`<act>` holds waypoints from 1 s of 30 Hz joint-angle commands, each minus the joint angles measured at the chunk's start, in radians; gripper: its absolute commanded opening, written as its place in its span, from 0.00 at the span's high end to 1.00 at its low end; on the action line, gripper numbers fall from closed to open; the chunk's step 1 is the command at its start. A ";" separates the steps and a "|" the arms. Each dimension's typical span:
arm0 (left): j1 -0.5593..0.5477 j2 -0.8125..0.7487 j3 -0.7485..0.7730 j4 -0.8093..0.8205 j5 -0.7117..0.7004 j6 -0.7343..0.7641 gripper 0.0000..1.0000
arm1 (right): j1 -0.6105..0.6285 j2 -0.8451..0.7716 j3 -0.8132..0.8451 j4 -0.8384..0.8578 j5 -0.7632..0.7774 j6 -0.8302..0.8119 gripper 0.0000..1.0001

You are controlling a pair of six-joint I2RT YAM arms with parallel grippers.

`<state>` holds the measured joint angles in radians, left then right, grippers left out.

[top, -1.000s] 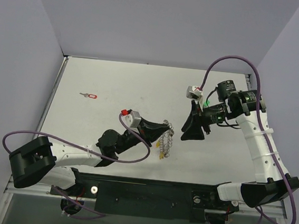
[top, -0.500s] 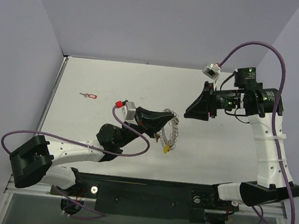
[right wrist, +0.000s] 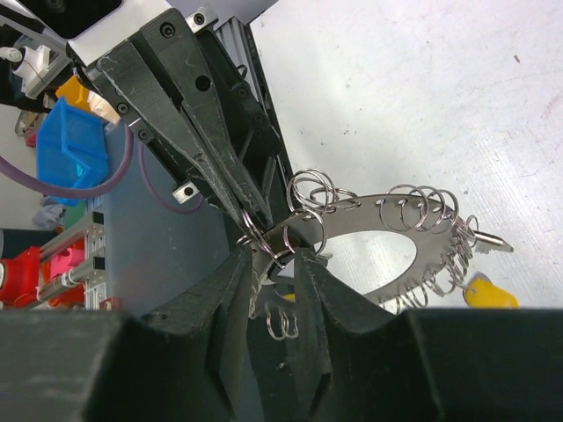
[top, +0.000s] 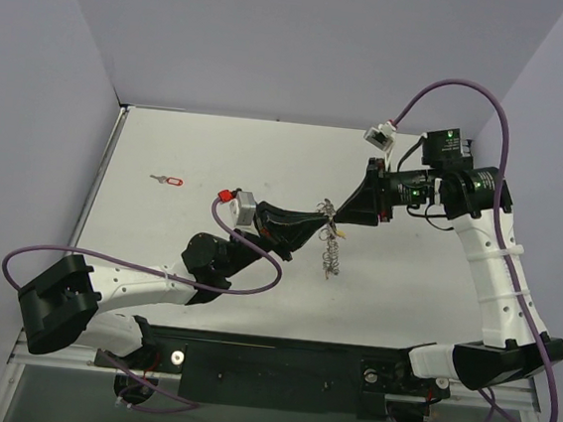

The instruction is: Put the keys on the keyring

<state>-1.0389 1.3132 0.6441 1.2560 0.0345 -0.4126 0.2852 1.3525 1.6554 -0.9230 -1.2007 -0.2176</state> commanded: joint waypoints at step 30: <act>0.019 -0.009 0.060 0.390 0.016 -0.023 1.00 | 0.020 -0.058 -0.227 0.281 -0.033 0.246 1.00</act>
<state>-1.0241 1.3148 0.6441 1.2507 0.0319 -0.4149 0.2962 1.3052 1.4796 -0.7567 -1.2171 -0.0883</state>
